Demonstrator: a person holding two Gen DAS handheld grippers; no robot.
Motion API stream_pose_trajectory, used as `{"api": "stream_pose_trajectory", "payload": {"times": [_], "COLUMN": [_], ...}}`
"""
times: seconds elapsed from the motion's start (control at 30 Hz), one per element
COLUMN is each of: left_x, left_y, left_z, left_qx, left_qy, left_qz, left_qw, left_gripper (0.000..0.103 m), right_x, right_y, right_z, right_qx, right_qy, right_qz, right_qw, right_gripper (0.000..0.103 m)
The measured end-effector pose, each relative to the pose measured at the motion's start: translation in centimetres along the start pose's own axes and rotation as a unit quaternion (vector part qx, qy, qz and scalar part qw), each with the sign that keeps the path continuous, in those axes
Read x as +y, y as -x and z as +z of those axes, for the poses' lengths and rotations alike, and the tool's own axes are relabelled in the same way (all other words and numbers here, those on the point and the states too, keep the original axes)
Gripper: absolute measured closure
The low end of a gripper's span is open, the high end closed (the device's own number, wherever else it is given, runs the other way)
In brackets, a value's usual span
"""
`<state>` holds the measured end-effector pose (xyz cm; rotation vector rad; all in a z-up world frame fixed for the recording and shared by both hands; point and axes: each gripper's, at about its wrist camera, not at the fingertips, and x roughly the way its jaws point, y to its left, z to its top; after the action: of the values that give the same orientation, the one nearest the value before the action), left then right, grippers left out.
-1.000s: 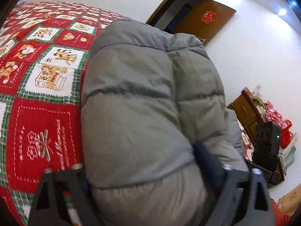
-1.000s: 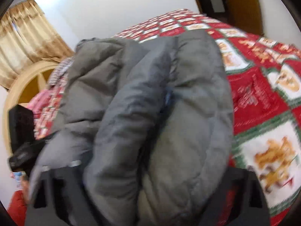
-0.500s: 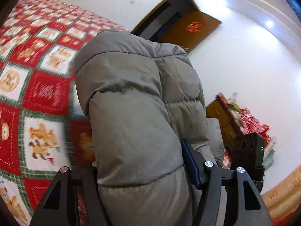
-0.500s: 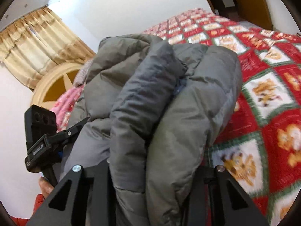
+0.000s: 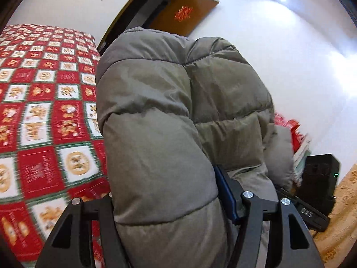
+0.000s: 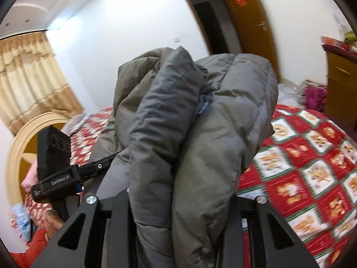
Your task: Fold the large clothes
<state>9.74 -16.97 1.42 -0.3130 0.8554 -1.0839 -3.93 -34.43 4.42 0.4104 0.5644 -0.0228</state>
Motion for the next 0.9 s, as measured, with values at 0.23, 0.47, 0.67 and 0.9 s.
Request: {"api": "stream_pose_trajectory", "payload": {"times": [0.23,0.47,0.67,0.9], "left_x": [0.0,-0.4,-0.3,1.1], "left_y": [-10.7,-13.6,-15.7,-16.1], "left_z": [-0.3,-0.6,-1.4,-2.5], "left_qx": [0.077,0.086,0.08,0.064], "left_qy": [-0.018,-0.052,-0.063,-0.043], "left_qz": [0.119,0.192,0.254,0.279], "left_qw": [0.9897,0.9763,0.9618,0.9571], "left_gripper": [0.041,0.04,0.026,0.021], "right_x": [-7.3,-12.2,-14.3,-12.8], "right_y": [-6.0,-9.8,-11.4,-12.7], "right_z": [-1.1,-2.9,-3.4,-2.8], "right_qx": [0.035,0.062,0.077,0.105], "right_qy": [-0.05,-0.077,-0.08,-0.024], "right_qz": [-0.033,-0.059,-0.063,-0.08], "right_qw": [0.998,0.993,0.992,0.991], "right_gripper": [0.072,0.072,0.07,0.068]}}
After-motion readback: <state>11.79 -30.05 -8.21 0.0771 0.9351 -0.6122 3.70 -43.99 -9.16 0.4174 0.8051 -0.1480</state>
